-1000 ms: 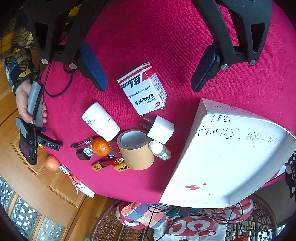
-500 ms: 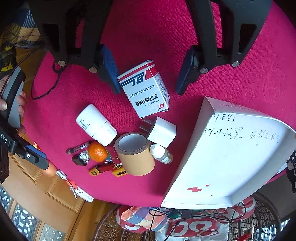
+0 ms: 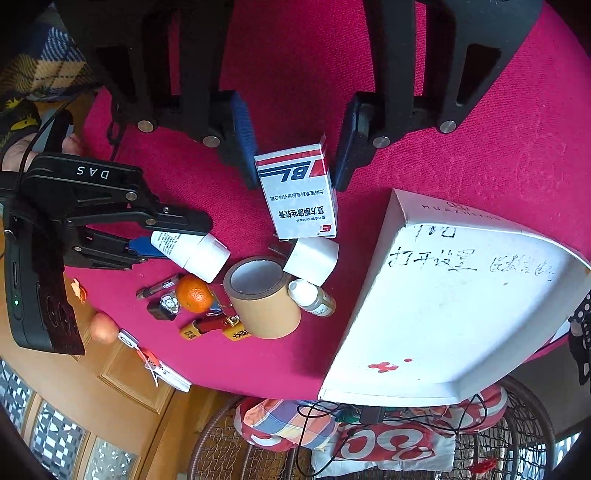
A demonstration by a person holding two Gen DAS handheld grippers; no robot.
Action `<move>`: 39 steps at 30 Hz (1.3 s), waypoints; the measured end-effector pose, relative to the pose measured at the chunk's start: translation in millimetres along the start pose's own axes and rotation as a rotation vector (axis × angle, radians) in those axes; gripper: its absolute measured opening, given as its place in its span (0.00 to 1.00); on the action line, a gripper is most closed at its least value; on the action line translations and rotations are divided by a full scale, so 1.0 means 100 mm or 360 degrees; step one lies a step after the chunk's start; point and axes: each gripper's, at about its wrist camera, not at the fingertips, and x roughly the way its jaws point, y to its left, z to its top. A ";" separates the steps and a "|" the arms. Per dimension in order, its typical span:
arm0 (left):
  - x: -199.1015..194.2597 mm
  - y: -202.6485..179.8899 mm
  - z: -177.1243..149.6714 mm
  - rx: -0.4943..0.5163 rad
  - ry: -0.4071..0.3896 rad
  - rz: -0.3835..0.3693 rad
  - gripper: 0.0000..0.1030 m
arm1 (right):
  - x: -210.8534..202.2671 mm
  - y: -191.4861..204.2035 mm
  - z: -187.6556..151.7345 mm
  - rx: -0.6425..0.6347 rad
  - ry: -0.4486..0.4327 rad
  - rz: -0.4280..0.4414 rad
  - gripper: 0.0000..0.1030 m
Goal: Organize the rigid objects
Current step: 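Grasp the white BL medicine box with the left tool while the right tool grasps the white pill bottle, then carry the box into the white tray and open the left tool while the right tool sets the bottle there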
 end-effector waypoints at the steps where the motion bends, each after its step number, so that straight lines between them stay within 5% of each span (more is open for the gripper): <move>1: -0.01 0.00 -0.01 0.0003 -0.0006 -0.0001 0.37 | 0.00 0.02 0.00 -0.0009 -0.0022 -0.0010 0.38; 15: -0.22 0.04 -0.03 -0.0016 -0.0158 0.0002 0.31 | -0.57 0.01 0.10 0.0017 -0.0353 0.0048 0.35; 23: -0.51 0.02 0.12 0.0063 -0.0325 0.0122 0.31 | -0.80 0.02 0.25 0.0016 -0.0500 0.0041 0.35; 39: -0.76 0.50 0.55 -0.0050 -0.0500 0.0272 0.31 | -0.87 0.14 0.82 0.0018 -0.0610 0.0042 0.35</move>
